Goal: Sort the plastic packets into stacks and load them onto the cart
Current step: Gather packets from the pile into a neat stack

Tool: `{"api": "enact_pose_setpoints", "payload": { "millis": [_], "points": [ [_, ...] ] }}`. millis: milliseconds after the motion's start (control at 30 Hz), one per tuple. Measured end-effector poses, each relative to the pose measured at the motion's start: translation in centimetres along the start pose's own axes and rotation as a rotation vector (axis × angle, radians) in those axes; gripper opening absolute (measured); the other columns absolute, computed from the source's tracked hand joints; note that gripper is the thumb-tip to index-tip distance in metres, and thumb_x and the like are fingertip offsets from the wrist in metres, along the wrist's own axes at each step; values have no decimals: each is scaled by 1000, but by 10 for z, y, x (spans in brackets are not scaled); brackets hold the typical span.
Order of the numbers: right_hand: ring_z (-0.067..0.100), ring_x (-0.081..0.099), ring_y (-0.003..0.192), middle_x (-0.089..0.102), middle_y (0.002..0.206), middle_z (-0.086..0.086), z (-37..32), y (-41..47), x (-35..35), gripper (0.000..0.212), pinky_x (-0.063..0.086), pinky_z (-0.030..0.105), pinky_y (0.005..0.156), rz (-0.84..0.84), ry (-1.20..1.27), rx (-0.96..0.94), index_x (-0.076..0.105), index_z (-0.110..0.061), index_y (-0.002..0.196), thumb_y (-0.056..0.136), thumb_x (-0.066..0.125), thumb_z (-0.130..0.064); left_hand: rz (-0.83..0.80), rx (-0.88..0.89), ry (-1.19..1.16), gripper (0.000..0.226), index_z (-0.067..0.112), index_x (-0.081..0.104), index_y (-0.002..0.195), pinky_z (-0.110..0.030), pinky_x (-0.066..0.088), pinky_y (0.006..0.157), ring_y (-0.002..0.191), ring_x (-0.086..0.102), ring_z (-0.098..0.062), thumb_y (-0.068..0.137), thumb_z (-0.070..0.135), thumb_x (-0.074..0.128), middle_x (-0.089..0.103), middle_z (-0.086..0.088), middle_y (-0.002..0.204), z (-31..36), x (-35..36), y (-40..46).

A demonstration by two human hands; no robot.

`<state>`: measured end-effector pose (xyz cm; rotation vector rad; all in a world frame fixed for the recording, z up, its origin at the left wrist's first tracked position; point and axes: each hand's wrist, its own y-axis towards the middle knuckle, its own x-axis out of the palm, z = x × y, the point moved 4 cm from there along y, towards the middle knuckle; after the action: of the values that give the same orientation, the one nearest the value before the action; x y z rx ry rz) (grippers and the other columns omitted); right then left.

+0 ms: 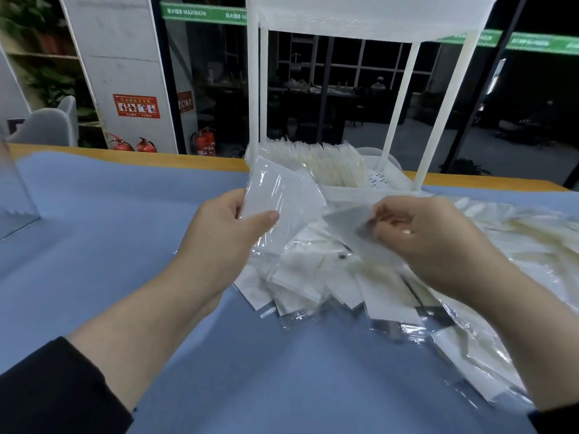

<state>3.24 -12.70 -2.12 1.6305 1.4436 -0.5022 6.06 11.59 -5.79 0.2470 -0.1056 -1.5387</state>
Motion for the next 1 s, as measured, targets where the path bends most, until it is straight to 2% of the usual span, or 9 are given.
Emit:
{"api": "enact_pose_setpoints", "payload": {
  "millis": [67,167,400,533,600,700,833,933,1000],
  "points": [
    [7,69,84,75,85,-12,-3,1,-5,14,53,30,79,173,262,-28,73,-26,85,94,64,-22,3,-78,-152,9,12,76,101,-58,56,94,99,74,-36,95,15,69,79,-10,101,-2,0,0],
    [23,71,79,75,82,3,-2,2,-2,18,61,44,76,303,558,20,75,-16,83,94,63,-12,-27,-143,-390,17,7,71,110,-43,60,85,95,75,-27,98,14,62,78,-11,105,0,4,-2],
    [31,62,81,68,102,28,-8,-1,34,17,61,42,69,95,975,184,73,0,95,97,62,-13,-264,-168,-302,30,18,64,128,-46,51,104,110,72,-22,98,22,63,76,-2,117,3,29,-18],
    [25,70,85,75,100,14,-19,-5,42,29,59,39,73,-7,1019,146,77,-12,102,105,50,-22,-161,-143,-293,52,30,53,129,-55,50,103,109,72,-27,85,23,80,76,-5,114,-1,29,-16],
    [19,73,86,77,100,4,-25,-9,44,35,61,39,77,-41,969,120,77,-20,105,107,43,-28,-136,-114,-289,41,27,56,131,-53,51,103,109,72,-25,94,15,71,76,-3,114,3,29,-16],
    [12,71,94,75,102,-5,-33,-13,52,22,61,36,82,-115,751,45,68,-28,116,103,50,-31,-179,-93,-250,24,22,62,127,-48,54,101,109,72,-19,104,17,56,76,2,116,6,33,-19],
    [-7,63,84,68,91,-26,-37,-13,57,24,46,10,71,-58,578,-9,59,-31,117,100,56,-15,-216,-40,-25,24,34,62,125,-32,56,93,100,70,-5,107,39,46,74,12,110,13,40,-28],
    [-1,59,84,64,91,-25,-41,-16,41,20,45,19,70,-102,236,-127,57,-43,106,95,57,-27,69,133,-50,60,40,47,141,-31,51,92,96,64,-2,90,70,43,65,12,105,24,18,-21],
    [3,55,86,62,95,-20,-43,-20,35,17,45,19,75,-208,-35,-211,58,-45,106,92,58,-36,172,277,-28,54,44,53,130,-28,51,83,89,65,-9,90,78,42,64,6,96,32,2,-18]
  ]
}}
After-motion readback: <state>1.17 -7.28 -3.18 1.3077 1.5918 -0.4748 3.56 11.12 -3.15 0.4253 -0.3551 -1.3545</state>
